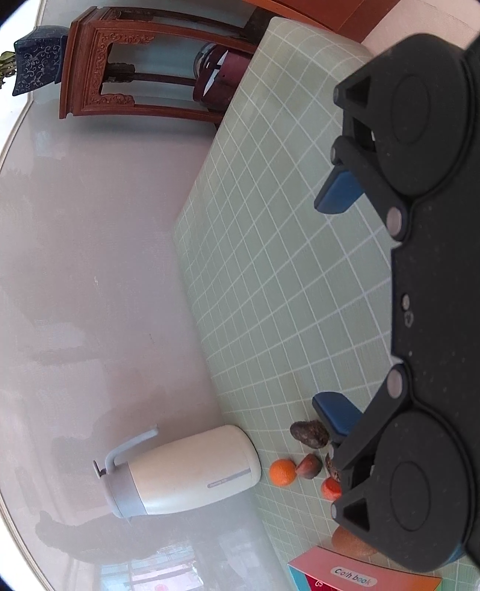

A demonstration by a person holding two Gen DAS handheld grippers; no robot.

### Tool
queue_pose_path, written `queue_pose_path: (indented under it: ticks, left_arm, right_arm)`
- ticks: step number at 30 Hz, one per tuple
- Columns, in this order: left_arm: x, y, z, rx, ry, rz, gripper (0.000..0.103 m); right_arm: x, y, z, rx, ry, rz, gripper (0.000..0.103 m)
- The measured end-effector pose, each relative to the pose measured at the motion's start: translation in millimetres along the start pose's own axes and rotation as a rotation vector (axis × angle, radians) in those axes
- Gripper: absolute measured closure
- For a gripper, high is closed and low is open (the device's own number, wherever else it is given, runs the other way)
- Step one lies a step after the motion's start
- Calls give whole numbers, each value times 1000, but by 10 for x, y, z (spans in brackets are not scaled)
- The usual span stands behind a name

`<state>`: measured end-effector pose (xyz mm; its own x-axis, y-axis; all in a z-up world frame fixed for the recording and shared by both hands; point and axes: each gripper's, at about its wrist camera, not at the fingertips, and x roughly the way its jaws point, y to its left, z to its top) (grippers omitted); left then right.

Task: Organize fruits
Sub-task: 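Carry the tangerine over the red box and open the left gripper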

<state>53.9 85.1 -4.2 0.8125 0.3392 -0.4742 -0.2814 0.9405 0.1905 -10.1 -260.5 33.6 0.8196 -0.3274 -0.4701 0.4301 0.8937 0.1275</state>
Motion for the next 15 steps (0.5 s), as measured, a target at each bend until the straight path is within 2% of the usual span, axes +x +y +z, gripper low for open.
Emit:
queue_pose_path:
  ticks: [5,7,9,11,15]
  left_arm:
    - [178,98,-74,-19,86,36,60]
    - [191,113,-75,-14,90,68,60]
    - [201,126,-69,-18,97,69,54]
    - [186,140,-61,-32,93,45,37]
    - [121,104,-46,-10,67,56,31]
  right_arm:
    - [8,62,-3,-6,4,-1,0]
    - [10,74,-5,-8,5,0,0]
    - [8,75,-8,-13,4,-2,0]
    - [14,75,-9,-15,6,-3,0]
    - [33,67,-12,-17,14,3,0]
